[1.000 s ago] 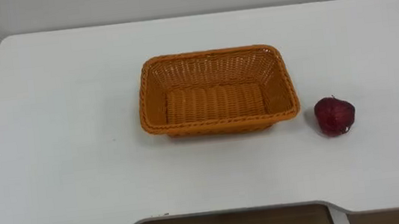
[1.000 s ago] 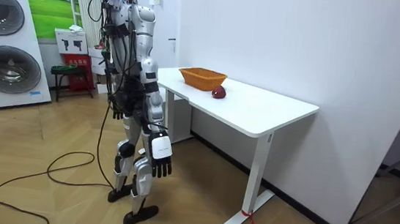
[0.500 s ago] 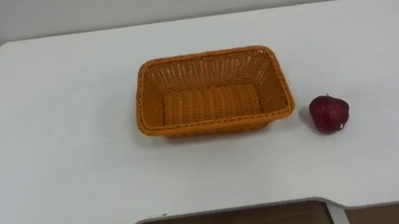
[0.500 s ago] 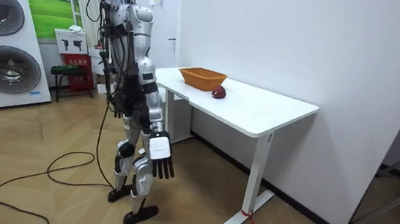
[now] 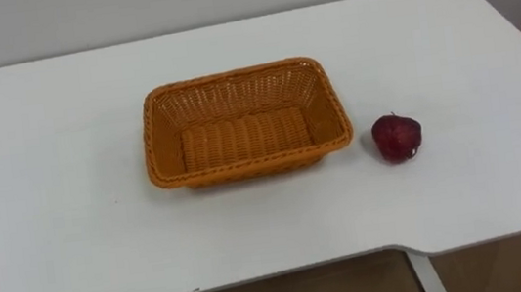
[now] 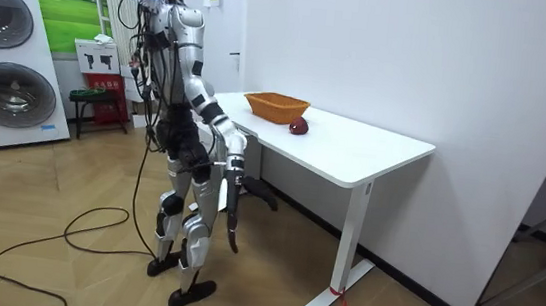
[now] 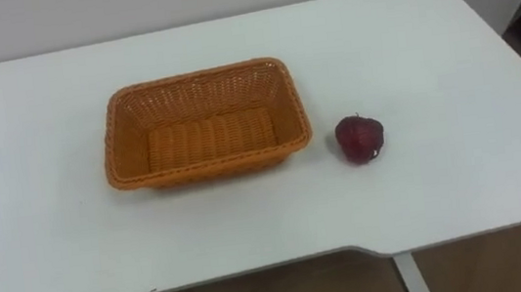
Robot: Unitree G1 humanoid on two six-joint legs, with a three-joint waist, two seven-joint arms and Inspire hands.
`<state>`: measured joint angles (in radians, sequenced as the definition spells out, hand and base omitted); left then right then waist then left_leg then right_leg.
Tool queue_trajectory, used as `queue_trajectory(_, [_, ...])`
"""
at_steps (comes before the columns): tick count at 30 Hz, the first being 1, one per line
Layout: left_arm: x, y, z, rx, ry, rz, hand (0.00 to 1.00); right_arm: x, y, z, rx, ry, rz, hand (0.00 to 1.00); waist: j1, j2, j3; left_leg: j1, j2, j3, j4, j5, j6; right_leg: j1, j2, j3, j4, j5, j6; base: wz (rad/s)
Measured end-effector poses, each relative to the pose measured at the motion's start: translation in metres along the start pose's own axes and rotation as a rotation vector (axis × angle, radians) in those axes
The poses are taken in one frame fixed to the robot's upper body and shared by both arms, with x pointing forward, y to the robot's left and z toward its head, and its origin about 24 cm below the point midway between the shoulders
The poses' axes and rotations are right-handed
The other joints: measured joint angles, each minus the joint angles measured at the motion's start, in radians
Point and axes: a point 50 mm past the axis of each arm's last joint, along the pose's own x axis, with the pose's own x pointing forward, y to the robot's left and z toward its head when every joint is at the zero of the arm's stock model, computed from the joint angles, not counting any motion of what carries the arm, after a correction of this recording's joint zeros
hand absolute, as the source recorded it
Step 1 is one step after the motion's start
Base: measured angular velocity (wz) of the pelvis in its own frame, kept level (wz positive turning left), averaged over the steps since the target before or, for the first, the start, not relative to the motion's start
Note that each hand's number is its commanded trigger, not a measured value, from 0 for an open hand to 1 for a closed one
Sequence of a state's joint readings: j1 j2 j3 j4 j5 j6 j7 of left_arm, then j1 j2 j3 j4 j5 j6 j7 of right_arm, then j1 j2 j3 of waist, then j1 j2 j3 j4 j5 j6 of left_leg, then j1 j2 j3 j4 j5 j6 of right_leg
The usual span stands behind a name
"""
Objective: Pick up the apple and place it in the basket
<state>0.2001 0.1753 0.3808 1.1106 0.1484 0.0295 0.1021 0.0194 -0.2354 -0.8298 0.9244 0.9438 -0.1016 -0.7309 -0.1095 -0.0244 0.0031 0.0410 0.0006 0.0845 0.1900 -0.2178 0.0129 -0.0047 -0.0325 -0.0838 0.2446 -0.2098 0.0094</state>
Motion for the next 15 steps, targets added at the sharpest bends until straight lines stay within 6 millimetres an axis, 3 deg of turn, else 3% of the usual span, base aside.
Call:
queue_trajectory(3, [0.000, -0.002, -0.001, 0.017, -0.001, -0.012, 0.00, -0.020, 0.026, 0.025, 0.022, -0.143, 0.063, 0.00, 0.006, -0.003, 0.0007, -0.001, 0.000, 0.003, 0.000, 0.000, 0.000, -0.012, 0.000, 0.002, 0.004, 0.000, 0.000, 0.00])
queue_trajectory(8, [-0.002, -0.006, -0.006, 0.092, -0.004, -0.014, 0.00, -0.072, 0.063, 0.061, -0.018, -0.527, 0.197, 0.00, 0.038, -0.018, 0.0041, -0.025, 0.001, 0.001, 0.011, 0.001, 0.001, -0.035, 0.001, 0.001, 0.013, 0.001, -0.002, 0.00])
queue_trajectory(15, [-0.004, -0.015, -0.007, 0.193, -0.030, -0.014, 0.00, -0.151, 0.088, 0.067, -0.061, -0.962, 0.462, 0.00, 0.081, -0.022, -0.0019, -0.034, 0.003, 0.000, 0.009, 0.001, 0.001, -0.046, 0.003, 0.001, 0.009, 0.002, -0.003, 0.00])
